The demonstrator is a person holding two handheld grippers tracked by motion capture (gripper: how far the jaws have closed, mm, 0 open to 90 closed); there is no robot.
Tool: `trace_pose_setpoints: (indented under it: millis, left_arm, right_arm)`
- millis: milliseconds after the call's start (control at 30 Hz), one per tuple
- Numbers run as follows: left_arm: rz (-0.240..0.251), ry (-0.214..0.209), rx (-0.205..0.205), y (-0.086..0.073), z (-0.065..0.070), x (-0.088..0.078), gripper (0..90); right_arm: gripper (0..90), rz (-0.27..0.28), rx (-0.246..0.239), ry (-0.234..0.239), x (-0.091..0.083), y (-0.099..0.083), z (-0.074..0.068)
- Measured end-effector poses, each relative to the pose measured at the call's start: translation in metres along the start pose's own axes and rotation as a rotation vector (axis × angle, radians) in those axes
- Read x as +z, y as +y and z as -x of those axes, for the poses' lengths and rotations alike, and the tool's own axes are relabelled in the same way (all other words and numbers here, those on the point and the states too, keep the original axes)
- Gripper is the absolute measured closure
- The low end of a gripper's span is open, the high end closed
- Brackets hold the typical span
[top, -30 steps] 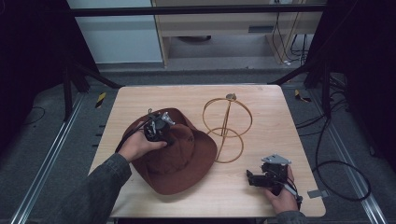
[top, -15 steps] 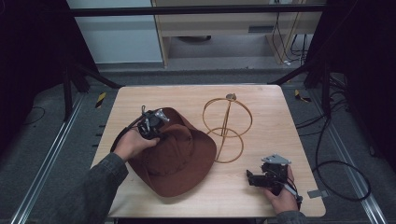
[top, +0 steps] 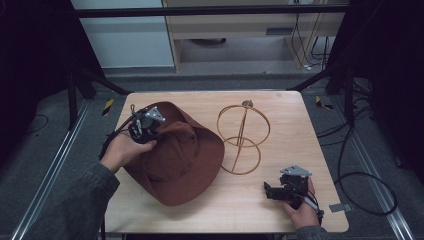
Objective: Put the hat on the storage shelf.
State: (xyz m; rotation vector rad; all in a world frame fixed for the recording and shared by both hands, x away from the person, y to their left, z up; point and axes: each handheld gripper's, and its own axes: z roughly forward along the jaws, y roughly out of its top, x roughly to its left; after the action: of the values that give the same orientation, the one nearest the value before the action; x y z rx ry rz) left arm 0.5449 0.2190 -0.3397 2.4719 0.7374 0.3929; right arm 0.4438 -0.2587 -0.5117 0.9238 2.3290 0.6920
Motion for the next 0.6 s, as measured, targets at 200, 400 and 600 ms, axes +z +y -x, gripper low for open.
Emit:
trace_pose_setpoints:
  millis: [200, 400, 600]
  left_arm:
    - [0.016, 0.023, 0.002, -0.001, -0.001, -0.020, 88.6]
    - [0.050, 0.047, -0.001, -0.001, -0.003, -0.043, 88.6]
    - [0.099, 0.068, -0.007, -0.001, -0.002, -0.064, 88.6]
  right_arm:
    - [0.7, 0.001, 0.000, 0.001, 0.000, 0.000, 0.000]
    - [0.7, 0.002, 0.000, 0.002, 0.000, 0.000, 0.000]
    - [0.7, 0.001, 0.000, 0.001, 0.000, 0.000, 0.000]
